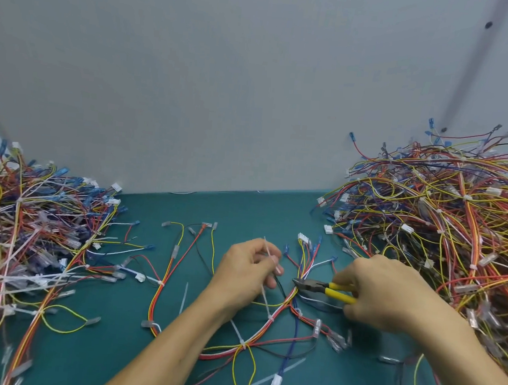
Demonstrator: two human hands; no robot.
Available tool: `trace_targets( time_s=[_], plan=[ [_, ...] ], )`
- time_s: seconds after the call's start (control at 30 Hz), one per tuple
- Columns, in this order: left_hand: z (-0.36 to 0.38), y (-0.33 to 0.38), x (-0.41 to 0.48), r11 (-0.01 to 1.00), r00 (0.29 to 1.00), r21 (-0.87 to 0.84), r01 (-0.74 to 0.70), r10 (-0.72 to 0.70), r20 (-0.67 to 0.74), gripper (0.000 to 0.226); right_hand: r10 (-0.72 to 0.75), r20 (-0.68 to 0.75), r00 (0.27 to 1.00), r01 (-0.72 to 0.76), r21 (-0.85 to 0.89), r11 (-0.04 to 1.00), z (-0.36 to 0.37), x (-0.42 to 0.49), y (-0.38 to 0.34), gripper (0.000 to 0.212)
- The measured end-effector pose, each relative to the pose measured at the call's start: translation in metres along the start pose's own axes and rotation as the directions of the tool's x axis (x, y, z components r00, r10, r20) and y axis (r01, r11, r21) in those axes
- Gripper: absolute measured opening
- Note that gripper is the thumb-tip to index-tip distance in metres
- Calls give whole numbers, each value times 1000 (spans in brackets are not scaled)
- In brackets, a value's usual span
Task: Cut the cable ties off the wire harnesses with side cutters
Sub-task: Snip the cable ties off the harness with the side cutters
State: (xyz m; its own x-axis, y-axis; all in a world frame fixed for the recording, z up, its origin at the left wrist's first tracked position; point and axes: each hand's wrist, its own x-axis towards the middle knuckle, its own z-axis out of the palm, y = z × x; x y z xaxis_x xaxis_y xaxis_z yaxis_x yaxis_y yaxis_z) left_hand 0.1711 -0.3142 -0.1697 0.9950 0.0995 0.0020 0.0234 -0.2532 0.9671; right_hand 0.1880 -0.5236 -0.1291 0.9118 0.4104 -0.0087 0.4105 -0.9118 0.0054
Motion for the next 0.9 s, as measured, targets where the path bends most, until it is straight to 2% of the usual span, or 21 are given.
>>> trace_targets(
  time_s=[0.1, 0.2, 0.27, 0.4, 0.47, 0.57, 0.7, 0.9],
  plan=[
    [-9, 8, -5, 999, 998, -1, -34, 34, 48, 30, 6, 53, 999, -9, 45, 999, -4, -3, -1, 50],
    [-12, 12, -13, 997, 992, 42, -57, 52, 113, 31, -1, 114, 993, -9, 81, 997, -9, -8, -2, 39],
    [-10, 9, -21, 985, 981, 137, -105, 80, 178, 24, -5, 126, 992, -3, 61, 998, -12, -14, -1, 37],
    [-6, 0, -30, 959, 941, 203, -199, 129, 314, 28, -2, 100, 995, 6, -39, 999, -11, -31, 3, 33],
    [-4, -3, -29, 930, 931, 270, -251, 155, 331, 29, -24, 80, 996, 30, -70, 997, -7, -42, 2, 31],
    [1, -3, -26, 905, 927, 303, -298, 198, 319, 19, -61, 21, 998, 62, -72, 995, -3, -54, -2, 43],
    [4, -8, -24, 918, 945, 293, -266, 189, 267, 5, -69, -30, 997, 68, -55, 996, 3, -60, -9, 44],
    [0, -7, -22, 929, 921, 267, -255, 149, 360, 26, -61, -65, 996, 55, -93, 994, 8, -63, -9, 36]
  ],
)
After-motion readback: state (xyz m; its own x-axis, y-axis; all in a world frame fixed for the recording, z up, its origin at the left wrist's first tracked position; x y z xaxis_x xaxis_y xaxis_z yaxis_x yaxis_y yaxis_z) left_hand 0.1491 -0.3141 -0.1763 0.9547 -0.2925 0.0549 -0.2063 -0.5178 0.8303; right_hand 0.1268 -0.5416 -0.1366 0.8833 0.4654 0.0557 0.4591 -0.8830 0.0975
